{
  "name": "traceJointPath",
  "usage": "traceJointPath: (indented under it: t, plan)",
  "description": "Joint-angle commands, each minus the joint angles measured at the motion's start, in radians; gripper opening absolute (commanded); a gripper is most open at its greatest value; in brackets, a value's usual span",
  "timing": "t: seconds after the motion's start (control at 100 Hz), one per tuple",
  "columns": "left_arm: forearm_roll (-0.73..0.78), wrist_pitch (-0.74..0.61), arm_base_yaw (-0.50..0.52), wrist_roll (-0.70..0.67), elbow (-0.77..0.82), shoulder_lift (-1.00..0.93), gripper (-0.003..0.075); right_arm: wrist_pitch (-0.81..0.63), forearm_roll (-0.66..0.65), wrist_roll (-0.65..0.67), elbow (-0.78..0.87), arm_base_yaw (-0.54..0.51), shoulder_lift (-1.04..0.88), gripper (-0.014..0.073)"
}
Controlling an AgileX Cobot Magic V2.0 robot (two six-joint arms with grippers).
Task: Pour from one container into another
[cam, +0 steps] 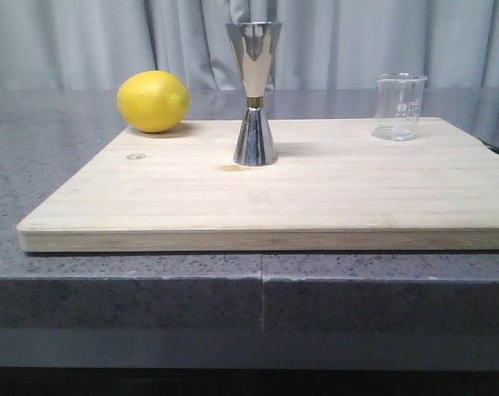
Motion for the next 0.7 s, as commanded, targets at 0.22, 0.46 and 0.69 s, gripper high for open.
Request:
traceJointPath:
  t: [0.22, 0.46, 0.69]
  plan:
    - [-0.377, -0.049, -0.006, 0.508, 0.056, -0.047, -0.0021, -0.060, -0.006, 0.000, -0.026, -0.005, 0.004, -0.0069]
    - [-0.450, -0.060, -0.006, 0.599, 0.120, -0.047, -0.0021, -0.060, -0.006, 0.000, -0.026, -0.005, 0.004, -0.0069]
    - [-0.396, -0.049, -0.006, 0.599, 0.123, -0.047, -0.0021, -0.060, -0.006, 0.000, -0.026, -0.005, 0.004, -0.0069]
